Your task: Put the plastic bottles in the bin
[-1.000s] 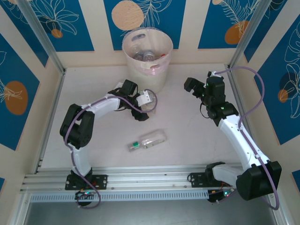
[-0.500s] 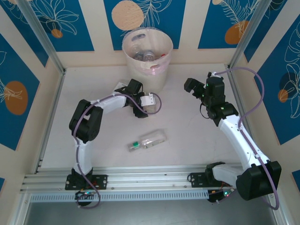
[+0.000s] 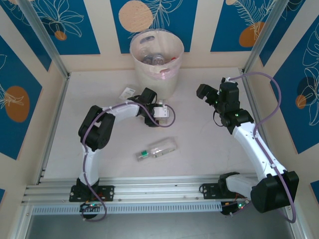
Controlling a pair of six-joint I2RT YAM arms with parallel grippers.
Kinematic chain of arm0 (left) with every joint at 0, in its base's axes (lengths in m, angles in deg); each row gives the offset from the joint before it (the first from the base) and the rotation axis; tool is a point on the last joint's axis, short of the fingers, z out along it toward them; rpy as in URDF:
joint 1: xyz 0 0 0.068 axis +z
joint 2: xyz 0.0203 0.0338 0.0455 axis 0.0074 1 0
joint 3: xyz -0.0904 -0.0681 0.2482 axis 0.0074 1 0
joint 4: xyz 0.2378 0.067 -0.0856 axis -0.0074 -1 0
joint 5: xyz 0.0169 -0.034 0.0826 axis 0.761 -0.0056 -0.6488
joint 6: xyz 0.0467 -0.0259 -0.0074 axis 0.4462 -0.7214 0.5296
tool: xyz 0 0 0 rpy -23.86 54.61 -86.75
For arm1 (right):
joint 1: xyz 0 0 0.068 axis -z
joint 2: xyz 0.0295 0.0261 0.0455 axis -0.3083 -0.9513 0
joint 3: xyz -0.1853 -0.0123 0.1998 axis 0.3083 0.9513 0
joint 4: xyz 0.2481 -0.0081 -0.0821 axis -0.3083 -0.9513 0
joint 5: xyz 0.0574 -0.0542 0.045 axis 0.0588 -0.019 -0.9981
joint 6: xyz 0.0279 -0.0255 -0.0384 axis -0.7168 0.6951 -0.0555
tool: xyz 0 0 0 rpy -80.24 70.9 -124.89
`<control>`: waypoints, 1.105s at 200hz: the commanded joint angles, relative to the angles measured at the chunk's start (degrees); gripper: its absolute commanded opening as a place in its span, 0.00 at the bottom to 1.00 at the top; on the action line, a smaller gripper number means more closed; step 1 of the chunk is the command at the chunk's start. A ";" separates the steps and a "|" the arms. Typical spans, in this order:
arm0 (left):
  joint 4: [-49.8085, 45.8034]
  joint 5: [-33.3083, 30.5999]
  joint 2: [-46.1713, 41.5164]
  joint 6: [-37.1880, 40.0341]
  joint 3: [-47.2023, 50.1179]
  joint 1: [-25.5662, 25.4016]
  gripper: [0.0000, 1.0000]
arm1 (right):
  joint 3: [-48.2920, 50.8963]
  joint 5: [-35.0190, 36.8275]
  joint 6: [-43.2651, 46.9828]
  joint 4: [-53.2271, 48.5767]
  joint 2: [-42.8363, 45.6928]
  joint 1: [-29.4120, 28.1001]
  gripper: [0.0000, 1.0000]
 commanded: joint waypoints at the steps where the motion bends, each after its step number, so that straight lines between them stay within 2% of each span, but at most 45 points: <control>1: 1.24 0.23 -1.84 -0.37 1.43 -0.53 0.62 | 0.73 0.01 -0.73 0.48 0.63 0.55 1.00; 28: 0.81 -0.13 -3.41 -2.43 1.76 -0.42 0.58 | 0.90 -0.31 -0.90 0.48 0.63 0.57 1.00; 78: 1.14 5.61 -10.17 -7.78 4.17 -0.43 0.45 | 1.15 -0.19 -1.07 0.67 0.76 0.91 1.00; 129: 6.09 12.62 -19.90 -13.32 6.13 -0.43 0.10 | 1.51 -0.26 -1.56 1.39 0.90 0.96 1.00; 172: 16.08 20.26 -26.53 -22.88 7.17 -0.31 0.01 | 1.95 -0.54 -2.04 2.01 0.93 1.07 1.00; 221: 21.94 19.82 -27.07 -35.41 0.34 -0.28 0.00 | 1.95 -0.97 -2.05 1.79 1.55 1.18 1.00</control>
